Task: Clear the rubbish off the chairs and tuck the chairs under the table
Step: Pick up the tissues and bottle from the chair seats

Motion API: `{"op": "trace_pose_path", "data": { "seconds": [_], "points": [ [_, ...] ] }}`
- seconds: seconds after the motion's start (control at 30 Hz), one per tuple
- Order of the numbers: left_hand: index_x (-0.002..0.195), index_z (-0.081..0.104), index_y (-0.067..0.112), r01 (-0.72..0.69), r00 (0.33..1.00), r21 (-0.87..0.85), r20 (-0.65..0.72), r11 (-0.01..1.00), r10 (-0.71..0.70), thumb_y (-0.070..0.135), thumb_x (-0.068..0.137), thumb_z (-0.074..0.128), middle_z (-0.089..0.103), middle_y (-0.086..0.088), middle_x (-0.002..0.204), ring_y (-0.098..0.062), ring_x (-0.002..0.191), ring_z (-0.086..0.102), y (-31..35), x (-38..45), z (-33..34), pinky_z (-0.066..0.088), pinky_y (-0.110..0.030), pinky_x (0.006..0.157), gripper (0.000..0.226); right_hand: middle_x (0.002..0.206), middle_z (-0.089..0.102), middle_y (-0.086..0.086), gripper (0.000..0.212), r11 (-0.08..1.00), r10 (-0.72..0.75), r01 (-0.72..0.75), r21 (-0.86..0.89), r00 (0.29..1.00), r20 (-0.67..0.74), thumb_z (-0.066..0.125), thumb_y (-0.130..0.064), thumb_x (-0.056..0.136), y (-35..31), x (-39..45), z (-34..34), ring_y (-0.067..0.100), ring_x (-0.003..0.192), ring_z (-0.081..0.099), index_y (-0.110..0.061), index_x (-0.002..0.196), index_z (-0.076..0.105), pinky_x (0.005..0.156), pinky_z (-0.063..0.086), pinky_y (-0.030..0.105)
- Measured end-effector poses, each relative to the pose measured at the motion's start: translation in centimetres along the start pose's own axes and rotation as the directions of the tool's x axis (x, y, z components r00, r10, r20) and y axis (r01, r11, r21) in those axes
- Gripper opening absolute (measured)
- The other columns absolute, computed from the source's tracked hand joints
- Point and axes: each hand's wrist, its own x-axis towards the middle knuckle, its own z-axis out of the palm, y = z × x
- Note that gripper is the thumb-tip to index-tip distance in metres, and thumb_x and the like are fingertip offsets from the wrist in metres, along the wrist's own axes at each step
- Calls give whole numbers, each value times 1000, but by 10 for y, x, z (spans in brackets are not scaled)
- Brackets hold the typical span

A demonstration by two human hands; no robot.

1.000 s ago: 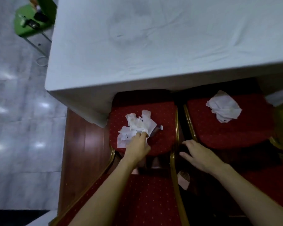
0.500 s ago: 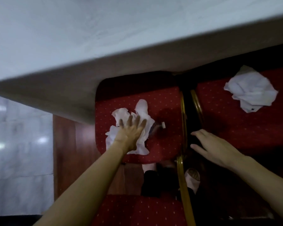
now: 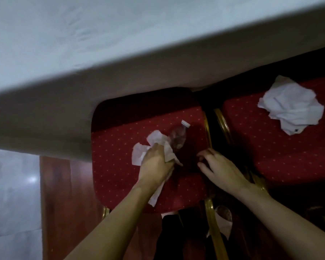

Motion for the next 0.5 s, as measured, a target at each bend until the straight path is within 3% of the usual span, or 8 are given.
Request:
{"op": "trace_pose_path", "data": {
  "seconds": [0.03, 0.07, 0.1, 0.13, 0.2, 0.27, 0.4, 0.5],
  "points": [
    [122, 44, -21, -80, 962, -73, -269, 994, 57, 70, 65, 57, 56, -30, 120, -45, 115, 55, -5, 10, 13, 49, -40, 98, 108, 123, 55, -3, 32, 1000, 5, -5, -9, 1000, -12, 47, -32, 95, 3, 1, -3, 13, 108, 57, -18, 124, 52, 88, 51, 30],
    [117, 49, -19, -96, 960, -196, -277, 976, 39, 69, 65, 58, 57, -31, 118, -42, 112, 57, 10, 6, 12, 48, -47, 99, 103, 120, 55, -3, 31, 1000, 8, -9, -23, 1000, -25, 48, -30, 95, 7, 1, -9, 14, 106, 57, -18, 123, 53, 86, 51, 30],
    [111, 56, -8, -115, 993, -200, 8, 973, 119, 57, 75, 64, 61, -22, 113, -33, 106, 59, 20, -9, 1, 48, -41, 99, 75, 117, 56, -2, 29, 999, 8, -9, -41, 999, -37, 48, -28, 94, 11, 2, -13, 16, 104, 58, -18, 120, 55, 83, 51, 31],
    [110, 58, -2, -118, 978, -195, 147, 974, 148, 39, 84, 67, 63, -14, 108, -26, 102, 60, 46, -10, -1, 49, -28, 93, 49, 114, 57, 0, 26, 998, 10, -13, -65, 999, -50, 49, -25, 93, 17, 1, -20, 17, 102, 59, -17, 116, 56, 81, 52, 32],
    [108, 62, 3, -238, 943, -199, 187, 951, 275, 17, 88, 63, 68, -9, 102, -21, 98, 65, 82, -8, 15, 42, -6, 72, 25, 111, 59, 3, 25, 991, 26, -37, -126, 996, -81, 51, -19, 89, 35, -1, -37, 21, 102, 59, -14, 112, 58, 81, 51, 34],
    [103, 65, 5, -316, 934, -280, 78, 907, 349, 10, 87, 61, 71, -8, 94, -15, 86, 67, 109, -7, 21, 44, -9, 65, 17, 109, 61, 6, 26, 983, 41, -67, -174, 987, -152, 54, -14, 84, 56, -3, -55, 25, 102, 58, -12, 109, 60, 84, 50, 36],
    [99, 60, 17, -363, 890, -379, 129, 851, 437, 12, 83, 68, 65, 4, 85, -5, 77, 63, 159, 2, 37, 45, -8, 63, 19, 127, 56, 9, 46, 962, 46, -152, -229, 911, -410, 61, -11, 78, 110, -6, -98, 28, 120, 51, -11, 123, 54, 103, 40, 38],
    [131, 48, 11, -404, 881, -346, 103, 847, 462, 20, 81, 70, 56, -3, 122, -16, 108, 56, 183, 10, 47, 48, -23, 86, 56, 156, 23, 13, 72, 933, 25, -194, -302, 874, -485, 61, -20, 83, 157, -2, -129, 28, 145, 19, -14, 146, 27, 118, 20, 47]
  ]
}}
